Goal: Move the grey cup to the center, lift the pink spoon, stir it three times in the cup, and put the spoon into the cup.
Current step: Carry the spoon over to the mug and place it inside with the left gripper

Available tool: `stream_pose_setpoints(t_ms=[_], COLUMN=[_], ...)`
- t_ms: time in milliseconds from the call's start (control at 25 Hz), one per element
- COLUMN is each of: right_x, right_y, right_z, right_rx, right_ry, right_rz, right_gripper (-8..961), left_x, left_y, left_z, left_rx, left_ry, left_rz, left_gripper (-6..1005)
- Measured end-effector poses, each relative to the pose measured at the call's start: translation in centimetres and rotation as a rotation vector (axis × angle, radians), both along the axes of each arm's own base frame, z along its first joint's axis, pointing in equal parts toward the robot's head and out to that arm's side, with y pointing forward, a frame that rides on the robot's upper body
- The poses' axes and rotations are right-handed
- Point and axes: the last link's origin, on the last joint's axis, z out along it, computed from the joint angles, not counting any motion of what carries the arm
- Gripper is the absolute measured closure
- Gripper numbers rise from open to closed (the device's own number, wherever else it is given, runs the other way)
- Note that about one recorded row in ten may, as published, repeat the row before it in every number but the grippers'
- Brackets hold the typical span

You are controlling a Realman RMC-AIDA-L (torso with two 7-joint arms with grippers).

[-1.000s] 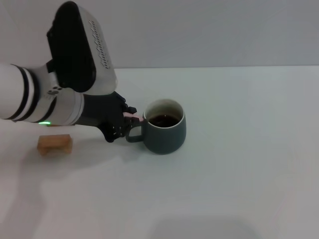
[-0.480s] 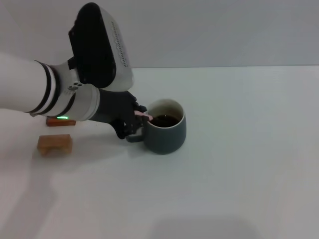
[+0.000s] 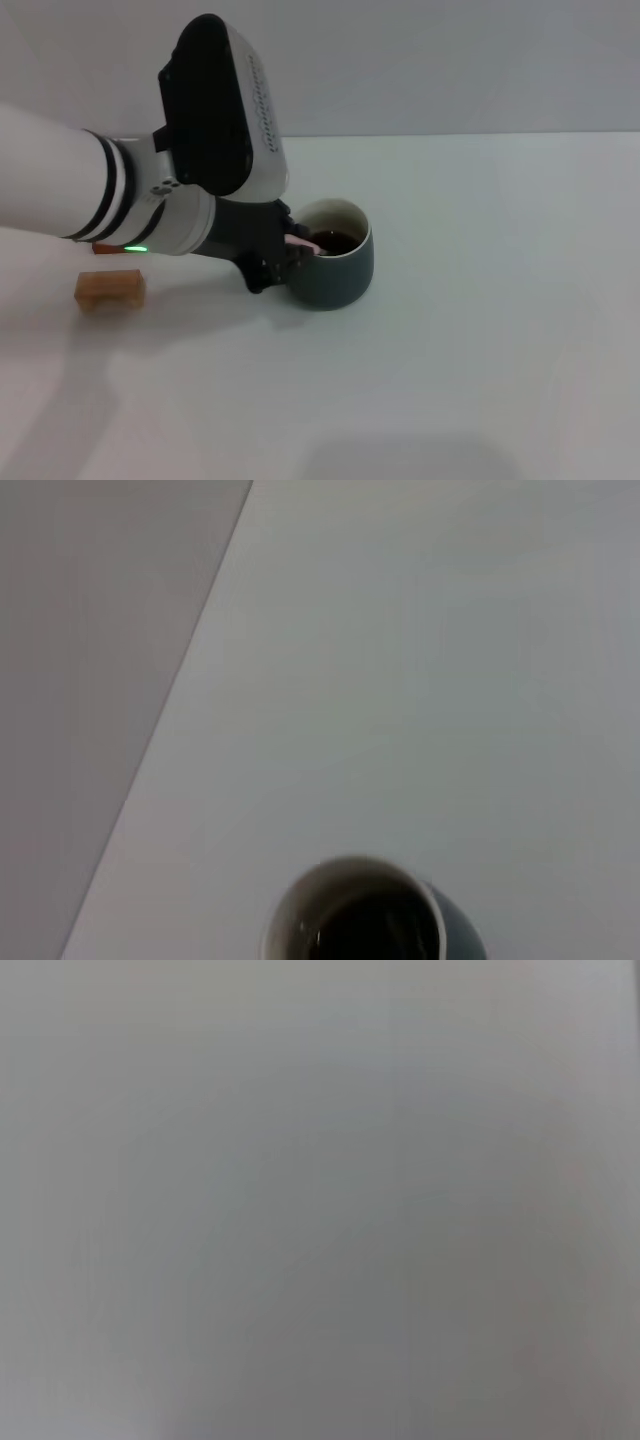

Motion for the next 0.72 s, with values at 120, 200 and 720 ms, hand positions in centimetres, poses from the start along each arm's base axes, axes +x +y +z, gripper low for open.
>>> stream_pose_setpoints(t_ms=[120,200,720], right_x=[0.0,0.0,0.0], right_y=[0.0,0.1,0.0], right_z=[0.0,0.0,0.0], right_rx=[-0.001,-0.002,-0.001], right_ry=[0.001,0.001,0.002], right_rz=[0.0,0.0,0.0], right_gripper=[955,955,954], left_x=[-0.7,-1.1,0.0], left_y=[-0.1,0.0,1.3], left_z=[0.3,0.4,0.0], left_rx=[0.011,0.021,0.04], left_ry=[0.022,0.032,0.016], left_rz=[0.019,0.027,0.0], left_gripper=[854,854,854])
